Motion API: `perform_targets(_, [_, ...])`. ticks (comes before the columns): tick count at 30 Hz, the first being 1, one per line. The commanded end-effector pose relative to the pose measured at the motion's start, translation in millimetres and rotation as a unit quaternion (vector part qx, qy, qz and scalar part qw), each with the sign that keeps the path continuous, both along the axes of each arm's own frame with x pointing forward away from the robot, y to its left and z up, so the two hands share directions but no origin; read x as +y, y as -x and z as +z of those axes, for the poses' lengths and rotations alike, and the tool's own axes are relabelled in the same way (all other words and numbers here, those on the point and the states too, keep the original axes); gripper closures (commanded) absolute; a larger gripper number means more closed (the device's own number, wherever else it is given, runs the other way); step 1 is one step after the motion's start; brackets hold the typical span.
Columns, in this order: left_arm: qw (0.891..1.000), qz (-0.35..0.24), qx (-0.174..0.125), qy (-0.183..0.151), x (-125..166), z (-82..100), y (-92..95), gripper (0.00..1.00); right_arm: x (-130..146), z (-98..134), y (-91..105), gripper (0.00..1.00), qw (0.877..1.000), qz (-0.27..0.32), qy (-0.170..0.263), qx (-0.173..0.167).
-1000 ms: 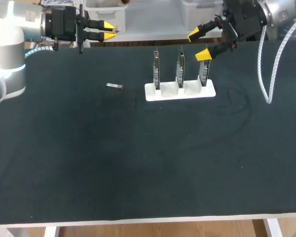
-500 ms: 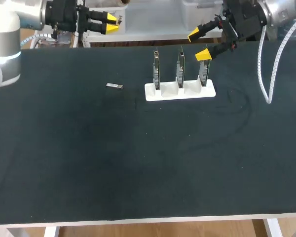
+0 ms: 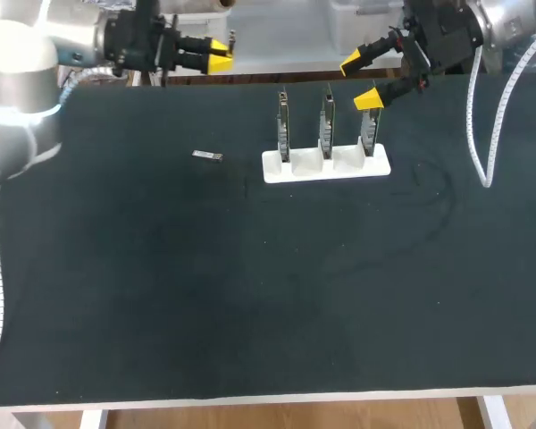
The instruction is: Pick up the optical module with the left hand, and insert it into the network port with the right hand.
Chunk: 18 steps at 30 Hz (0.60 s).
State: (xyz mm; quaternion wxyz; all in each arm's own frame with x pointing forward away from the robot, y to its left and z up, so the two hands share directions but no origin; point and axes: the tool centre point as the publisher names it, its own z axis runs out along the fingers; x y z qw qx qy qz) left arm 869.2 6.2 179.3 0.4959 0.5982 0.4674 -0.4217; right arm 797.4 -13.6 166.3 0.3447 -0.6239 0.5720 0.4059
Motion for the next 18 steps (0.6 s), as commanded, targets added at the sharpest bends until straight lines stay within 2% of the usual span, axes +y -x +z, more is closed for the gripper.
perform_targets(1, [0.998, -0.05, 0.009, 0.037, -24.9, -4.5, -12.8, 1.0, 0.0, 0.2, -0.8, 0.0, 1.0, 0.001, 0.0, 0.0])
perform_targets(18, [0.998, -0.05, 0.009, 0.037, -24.9, -4.5, -12.8, 1.0, 0.0, 0.2, -0.8, 0.0, 1.0, 0.001, 0.0, 0.0])
